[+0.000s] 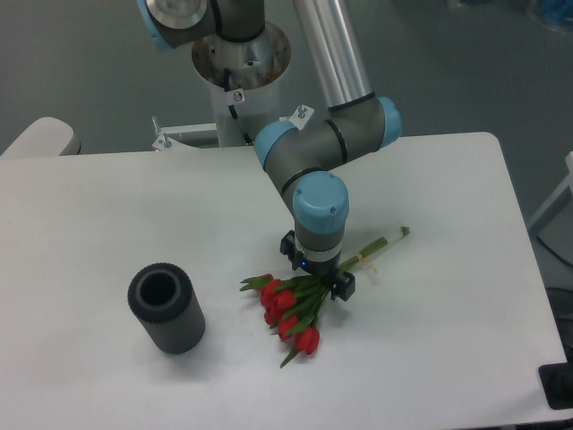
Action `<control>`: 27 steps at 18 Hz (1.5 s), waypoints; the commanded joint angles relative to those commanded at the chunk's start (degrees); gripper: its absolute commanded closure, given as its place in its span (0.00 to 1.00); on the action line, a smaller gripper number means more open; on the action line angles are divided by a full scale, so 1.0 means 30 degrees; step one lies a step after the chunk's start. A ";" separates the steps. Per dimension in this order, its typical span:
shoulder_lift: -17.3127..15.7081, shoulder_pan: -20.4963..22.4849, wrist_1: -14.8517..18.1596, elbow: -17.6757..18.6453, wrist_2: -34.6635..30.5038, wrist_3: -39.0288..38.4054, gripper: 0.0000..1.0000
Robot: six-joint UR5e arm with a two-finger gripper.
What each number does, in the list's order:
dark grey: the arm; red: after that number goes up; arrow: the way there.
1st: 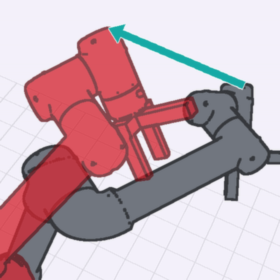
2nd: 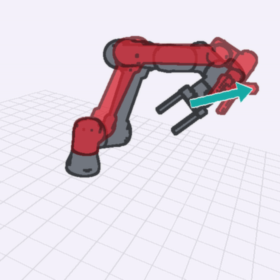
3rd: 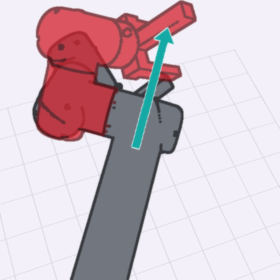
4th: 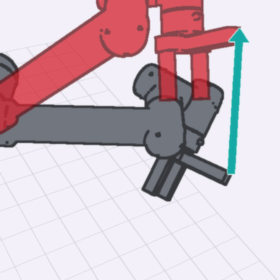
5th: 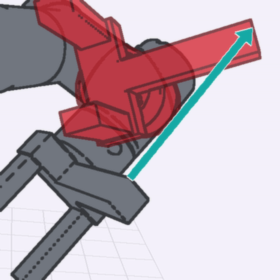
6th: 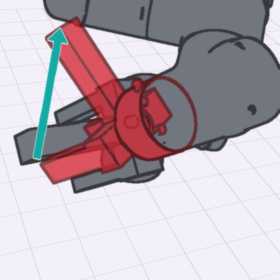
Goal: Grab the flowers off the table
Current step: 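Lower the gripper onto the tulip stems near the blooms and close it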
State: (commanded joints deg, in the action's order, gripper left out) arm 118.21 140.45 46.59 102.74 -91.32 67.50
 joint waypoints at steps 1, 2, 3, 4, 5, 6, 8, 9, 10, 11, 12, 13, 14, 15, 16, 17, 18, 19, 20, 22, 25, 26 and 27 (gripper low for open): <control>0.0000 0.0000 -0.0059 0.0000 0.0000 0.0000 0.18; 0.0000 0.0000 -0.0060 0.0000 0.0000 0.0000 0.30; 0.0029 0.0000 -0.0060 0.0000 0.0000 0.0029 0.40; 0.0030 0.0000 -0.0060 0.0000 0.0029 0.0088 0.45; 0.0030 0.0000 -0.0060 -0.0029 0.0000 0.0117 0.51; 0.0030 0.0000 -0.0060 -0.0029 0.0029 0.0146 0.53; 0.0030 0.0000 -0.0060 -0.0029 0.0029 0.0147 0.60; 0.0030 0.0000 -0.0060 -0.0058 0.0000 0.0147 0.61; 0.0030 0.0000 -0.0060 -0.0059 0.0029 0.0147 0.63; 0.0059 0.0000 -0.0060 -0.0059 0.0000 0.0147 0.64; 0.0059 0.0000 -0.0060 -0.0059 0.0029 0.0118 0.67; 0.0059 0.0000 -0.0060 -0.0088 0.0029 0.0146 0.69; 0.0030 0.0000 -0.0060 -0.0146 0.0029 0.0176 0.71; 0.0030 0.0000 -0.0031 -0.0233 0.0029 0.0176 0.72; 0.0030 0.0000 -0.0031 -0.0321 0.0029 0.0205 0.72; 0.0030 0.0000 -0.0031 -0.0351 0.0029 0.0205 0.73; 0.0001 0.0029 -0.0031 -0.0352 0.0029 0.0205 0.74; -0.0029 0.0029 -0.0031 -0.0352 0.0058 0.0234 0.74; -0.0116 0.0058 -0.0031 -0.0352 0.0059 0.0264 0.74; -0.0408 0.0117 -0.0002 -0.0410 0.0146 0.0381 0.74; -0.1141 0.0089 0.0261 -0.0935 0.0409 0.0410 0.74; -0.1374 0.0030 0.0378 -0.1257 0.0758 0.0381 0.74; -0.1609 0.0000 0.0379 -0.1376 0.1226 0.0381 0.74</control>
State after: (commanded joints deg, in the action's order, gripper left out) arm 113.39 140.45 47.72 98.62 -87.64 68.64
